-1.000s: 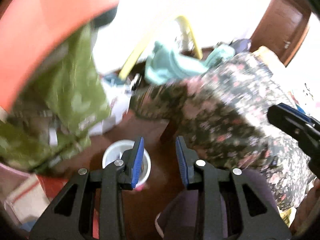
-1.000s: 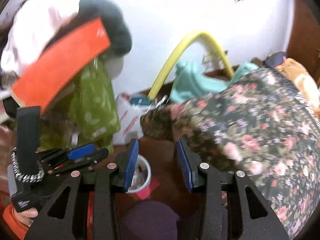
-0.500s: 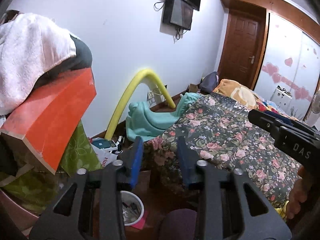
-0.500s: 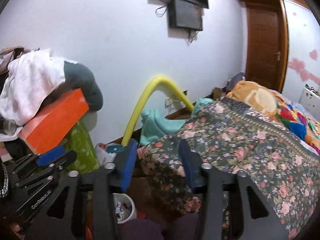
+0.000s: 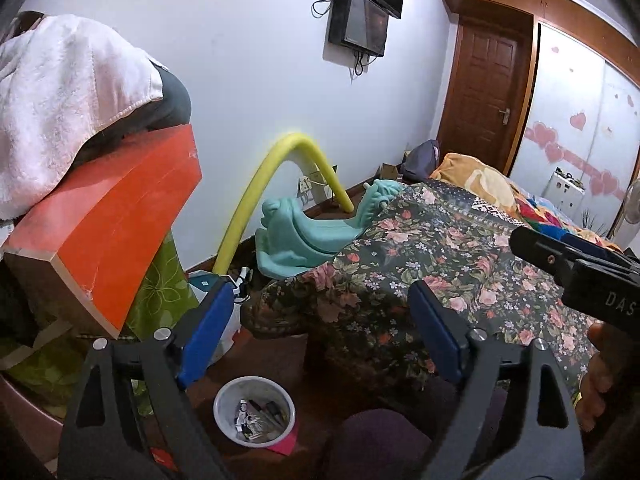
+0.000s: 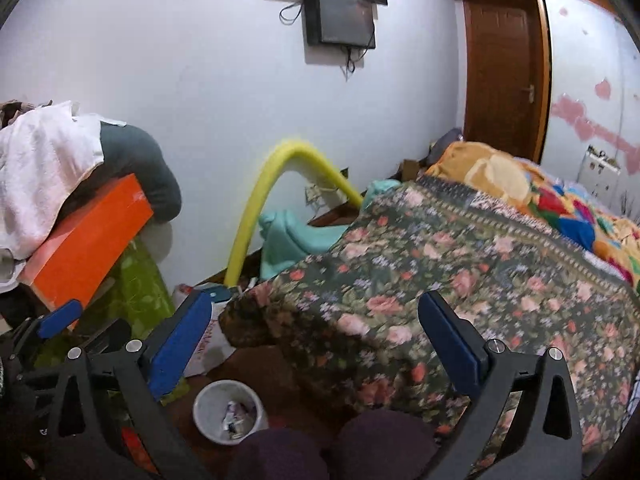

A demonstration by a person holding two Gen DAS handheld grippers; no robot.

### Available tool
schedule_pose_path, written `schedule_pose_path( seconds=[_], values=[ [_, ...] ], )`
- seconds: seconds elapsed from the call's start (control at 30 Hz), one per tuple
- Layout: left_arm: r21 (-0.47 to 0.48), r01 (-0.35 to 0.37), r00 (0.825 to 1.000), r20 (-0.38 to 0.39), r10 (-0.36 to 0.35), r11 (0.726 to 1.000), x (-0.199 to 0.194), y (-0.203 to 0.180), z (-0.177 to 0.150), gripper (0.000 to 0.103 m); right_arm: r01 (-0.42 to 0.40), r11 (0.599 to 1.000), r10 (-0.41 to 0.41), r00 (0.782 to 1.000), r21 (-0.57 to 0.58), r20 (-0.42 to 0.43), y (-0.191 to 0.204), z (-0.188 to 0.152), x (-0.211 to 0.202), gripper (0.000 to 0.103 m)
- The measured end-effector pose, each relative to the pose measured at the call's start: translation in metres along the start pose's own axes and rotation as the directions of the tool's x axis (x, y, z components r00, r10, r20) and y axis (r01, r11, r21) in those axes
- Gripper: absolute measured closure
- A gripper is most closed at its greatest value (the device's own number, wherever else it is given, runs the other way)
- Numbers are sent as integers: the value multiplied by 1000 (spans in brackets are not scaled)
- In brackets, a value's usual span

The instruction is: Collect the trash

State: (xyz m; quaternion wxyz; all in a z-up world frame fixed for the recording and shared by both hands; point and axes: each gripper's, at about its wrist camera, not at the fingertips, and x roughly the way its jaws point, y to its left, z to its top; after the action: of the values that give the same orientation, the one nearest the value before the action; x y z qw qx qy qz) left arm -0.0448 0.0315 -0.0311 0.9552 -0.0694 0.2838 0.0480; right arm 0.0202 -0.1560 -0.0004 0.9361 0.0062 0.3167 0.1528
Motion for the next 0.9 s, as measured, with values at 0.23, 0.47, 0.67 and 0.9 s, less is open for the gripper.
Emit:
schedule_pose_path(
  seconds=[0.23,0.47,0.67,0.9],
  values=[
    [-4,-1,1000,-5,1,1000,2,5,-1,15,16,1000,-16,1000,-13,-8,5,-1,4,0],
    [14,1,1000,-5,-1,1000,3,1,-1,15,16,1000,-16,1000,-2,-23,3,1,7,0],
    [30,4,1000,-5,-4,1000,3,-2,-1,15,17,1000,-17,999,3,-31,1,1,8,0],
    [35,5,1000,-2,-4,999,2,-3,-1,15,11,1000,-11,999,4,-31,-1,1,7,0]
  ],
)
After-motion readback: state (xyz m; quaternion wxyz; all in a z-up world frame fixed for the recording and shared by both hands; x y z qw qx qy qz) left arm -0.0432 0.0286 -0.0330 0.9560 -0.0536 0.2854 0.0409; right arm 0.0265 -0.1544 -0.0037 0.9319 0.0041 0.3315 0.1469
